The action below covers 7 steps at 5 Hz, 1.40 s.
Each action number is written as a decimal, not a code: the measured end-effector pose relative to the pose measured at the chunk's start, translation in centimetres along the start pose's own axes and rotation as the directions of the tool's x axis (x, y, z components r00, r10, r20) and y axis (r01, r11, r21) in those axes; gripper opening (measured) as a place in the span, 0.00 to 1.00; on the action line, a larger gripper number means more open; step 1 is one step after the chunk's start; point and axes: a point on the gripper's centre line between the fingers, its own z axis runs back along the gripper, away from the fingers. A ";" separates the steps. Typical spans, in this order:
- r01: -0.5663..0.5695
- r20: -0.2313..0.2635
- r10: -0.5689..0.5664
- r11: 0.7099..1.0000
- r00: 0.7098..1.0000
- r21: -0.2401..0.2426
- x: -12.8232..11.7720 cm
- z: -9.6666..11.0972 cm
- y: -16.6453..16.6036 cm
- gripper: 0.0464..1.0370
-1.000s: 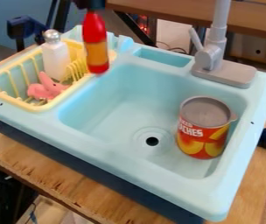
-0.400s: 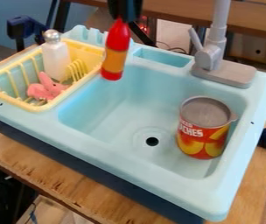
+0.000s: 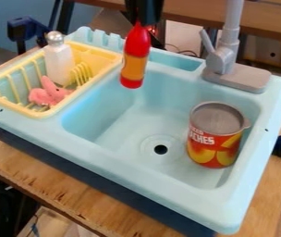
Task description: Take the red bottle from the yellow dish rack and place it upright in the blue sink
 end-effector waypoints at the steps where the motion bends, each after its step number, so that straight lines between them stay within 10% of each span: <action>1: -0.012 -0.044 0.012 1.000 0.999 -0.010 0.0 -1.6 0.2 0.28; 4: 0.006 0.018 -0.004 0.996 1.000 -0.091 -0.1 -5.3 0.1 0.33; 6: -0.002 -0.009 0.001 0.997 1.000 -0.080 -0.8 -5.4 0.1 0.92; 7: -0.023 -0.016 0.022 0.997 1.000 -0.069 -1.6 -4.2 -0.1 0.97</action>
